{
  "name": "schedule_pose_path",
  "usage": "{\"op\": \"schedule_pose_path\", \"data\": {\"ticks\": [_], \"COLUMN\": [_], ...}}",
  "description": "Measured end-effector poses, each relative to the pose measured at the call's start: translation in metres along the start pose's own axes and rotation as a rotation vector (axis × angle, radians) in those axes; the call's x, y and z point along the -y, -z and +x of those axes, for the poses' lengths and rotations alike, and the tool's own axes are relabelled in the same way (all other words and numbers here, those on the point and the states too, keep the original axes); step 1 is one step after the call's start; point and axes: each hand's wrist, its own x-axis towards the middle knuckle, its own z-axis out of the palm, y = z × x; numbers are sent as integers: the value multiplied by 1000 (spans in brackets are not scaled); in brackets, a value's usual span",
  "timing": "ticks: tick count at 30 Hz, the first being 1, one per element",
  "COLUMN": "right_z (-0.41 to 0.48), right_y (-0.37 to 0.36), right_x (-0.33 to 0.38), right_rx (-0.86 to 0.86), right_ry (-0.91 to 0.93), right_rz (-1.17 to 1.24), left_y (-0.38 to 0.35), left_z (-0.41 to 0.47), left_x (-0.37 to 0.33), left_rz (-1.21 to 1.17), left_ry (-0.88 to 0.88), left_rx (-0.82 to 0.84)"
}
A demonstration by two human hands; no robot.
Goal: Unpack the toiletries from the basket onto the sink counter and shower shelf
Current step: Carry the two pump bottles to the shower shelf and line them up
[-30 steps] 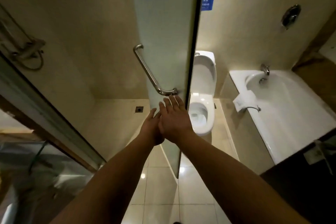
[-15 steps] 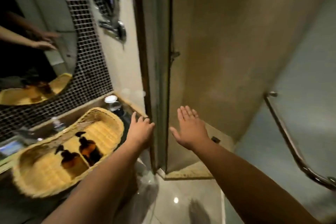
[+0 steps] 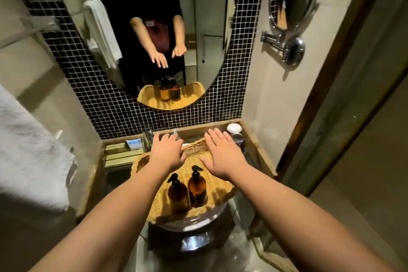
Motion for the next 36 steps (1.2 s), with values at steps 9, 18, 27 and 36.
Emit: {"op": "schedule_pose_path", "data": {"ticks": [9, 18, 27, 36], "right_z": [60, 20, 23, 31], "right_y": [-19, -101, -139, -178], "right_x": [4, 22, 22, 33], "right_rx": [122, 262, 317, 285], "right_ry": [202, -49, -360, -360], "right_rz": [-4, 471, 846, 803], "left_y": [-25, -103, -138, -161], "left_z": [-21, -66, -55, -48], "left_x": [35, 16, -14, -25], "left_rz": [-71, -169, -418, -717], "left_ry": [232, 198, 316, 456], "left_rx": [135, 477, 507, 381]}}
